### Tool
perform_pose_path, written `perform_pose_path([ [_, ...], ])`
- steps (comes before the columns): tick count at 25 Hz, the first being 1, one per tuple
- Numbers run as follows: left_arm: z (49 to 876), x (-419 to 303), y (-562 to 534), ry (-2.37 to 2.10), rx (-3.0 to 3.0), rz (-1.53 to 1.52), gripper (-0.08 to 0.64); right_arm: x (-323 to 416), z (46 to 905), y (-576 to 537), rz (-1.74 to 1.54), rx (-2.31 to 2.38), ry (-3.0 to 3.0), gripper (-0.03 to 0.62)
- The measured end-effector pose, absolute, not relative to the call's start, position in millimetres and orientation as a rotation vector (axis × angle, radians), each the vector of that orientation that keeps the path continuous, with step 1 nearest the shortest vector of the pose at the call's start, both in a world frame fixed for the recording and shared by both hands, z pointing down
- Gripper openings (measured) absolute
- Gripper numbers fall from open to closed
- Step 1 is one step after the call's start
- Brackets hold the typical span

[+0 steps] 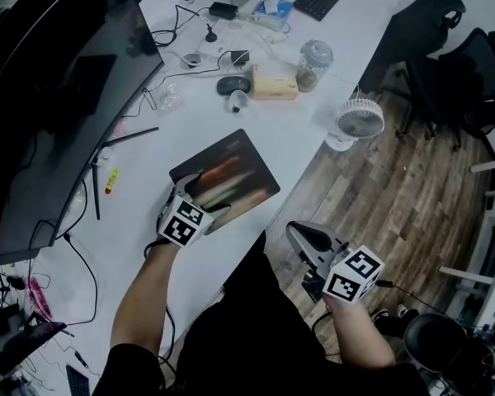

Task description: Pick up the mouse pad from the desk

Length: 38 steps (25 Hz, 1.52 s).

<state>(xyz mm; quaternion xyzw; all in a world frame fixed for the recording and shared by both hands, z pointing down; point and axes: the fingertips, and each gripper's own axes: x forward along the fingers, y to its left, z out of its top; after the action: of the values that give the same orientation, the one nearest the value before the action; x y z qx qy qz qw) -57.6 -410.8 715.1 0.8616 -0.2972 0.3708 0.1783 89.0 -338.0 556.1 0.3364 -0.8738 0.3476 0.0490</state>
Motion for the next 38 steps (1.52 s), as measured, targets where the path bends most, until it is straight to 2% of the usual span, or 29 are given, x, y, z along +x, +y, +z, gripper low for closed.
perform_pose_path([
  [5,717,-53,-401,-0.726,2.444,1.123,0.491,89,555,-339,1.057,1.019,-2.665,0.005],
  [11,724,-42,-387,-0.668,2.408,1.25,0.584,89,552,-340,1.048,1.025,-2.666,0.005],
  [29,721,-38,-395,-0.842,2.43,1.104,0.581,84,555,-332,1.067,1.026,-2.661,0.005],
  [38,717,-44,-401,-0.876,2.423,1.09,0.526,84,555,-326,1.078,1.035,-2.662,0.005],
])
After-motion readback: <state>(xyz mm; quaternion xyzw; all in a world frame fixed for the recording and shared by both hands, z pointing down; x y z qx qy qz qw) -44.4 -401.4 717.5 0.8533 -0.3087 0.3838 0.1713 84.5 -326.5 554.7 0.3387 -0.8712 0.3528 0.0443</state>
